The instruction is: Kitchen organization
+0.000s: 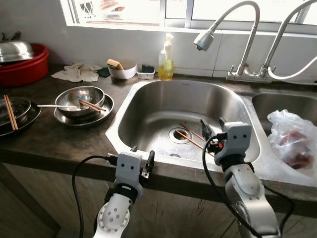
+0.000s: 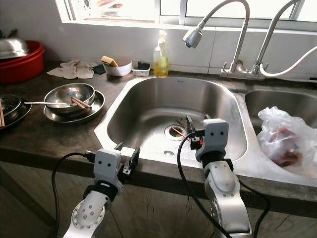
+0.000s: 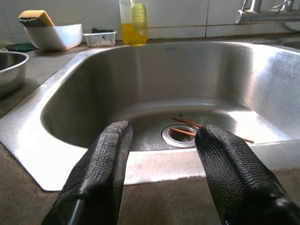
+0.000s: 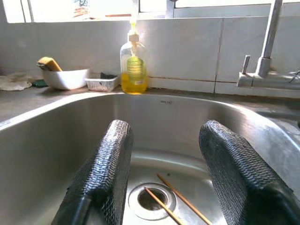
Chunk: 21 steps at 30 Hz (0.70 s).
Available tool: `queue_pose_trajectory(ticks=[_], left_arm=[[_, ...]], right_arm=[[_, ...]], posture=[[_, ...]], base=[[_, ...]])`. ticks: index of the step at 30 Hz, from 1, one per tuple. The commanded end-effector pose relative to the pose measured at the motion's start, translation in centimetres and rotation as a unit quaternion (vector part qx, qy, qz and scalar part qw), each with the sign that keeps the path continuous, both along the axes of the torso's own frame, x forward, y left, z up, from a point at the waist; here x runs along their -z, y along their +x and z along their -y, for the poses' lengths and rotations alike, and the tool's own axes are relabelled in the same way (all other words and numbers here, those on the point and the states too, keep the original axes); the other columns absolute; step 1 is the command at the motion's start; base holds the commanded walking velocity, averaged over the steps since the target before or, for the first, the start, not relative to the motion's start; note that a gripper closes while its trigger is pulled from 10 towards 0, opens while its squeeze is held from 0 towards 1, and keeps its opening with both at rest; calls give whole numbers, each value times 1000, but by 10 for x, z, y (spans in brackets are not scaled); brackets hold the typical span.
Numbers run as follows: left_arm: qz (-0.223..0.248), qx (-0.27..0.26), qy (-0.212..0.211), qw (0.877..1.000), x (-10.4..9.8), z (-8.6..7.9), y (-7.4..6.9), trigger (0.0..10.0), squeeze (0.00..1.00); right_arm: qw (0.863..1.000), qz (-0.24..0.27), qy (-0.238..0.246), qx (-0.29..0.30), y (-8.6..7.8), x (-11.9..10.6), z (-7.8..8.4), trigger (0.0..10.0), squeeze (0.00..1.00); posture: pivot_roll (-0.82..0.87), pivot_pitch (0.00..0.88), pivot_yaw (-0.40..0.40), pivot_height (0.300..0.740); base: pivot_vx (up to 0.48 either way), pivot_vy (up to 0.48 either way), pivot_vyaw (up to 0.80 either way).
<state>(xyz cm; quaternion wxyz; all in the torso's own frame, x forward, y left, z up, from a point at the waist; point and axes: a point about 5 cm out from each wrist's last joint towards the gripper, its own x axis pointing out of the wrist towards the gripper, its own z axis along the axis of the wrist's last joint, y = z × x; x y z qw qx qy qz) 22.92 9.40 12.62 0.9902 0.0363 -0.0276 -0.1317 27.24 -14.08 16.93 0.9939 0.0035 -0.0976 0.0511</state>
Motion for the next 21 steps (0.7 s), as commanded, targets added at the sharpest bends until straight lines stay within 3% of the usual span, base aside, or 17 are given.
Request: queue_pose_trajectory(ticks=[1,11,21], left_arm=[[1,2,-6,1000,-4,-1,-3,10000,0],[9,22,5,1000,-6,-3,-8,10000,0],[9,20,8,1000,-5,-2,-9,10000,0]], right_arm=[[1000,-9,-19,-16,-7,-2,-3,10000,0],[997,7,-33,-75,-25,0,-11,10000,0],[997,11,-20,-74,-20,-4,-15,10000,0]], posture=[[47,0,-16,740],[59,0,-20,740],[70,0,-25,740]], base=[[0,0,0],[0,0,0],[0,0,0]])
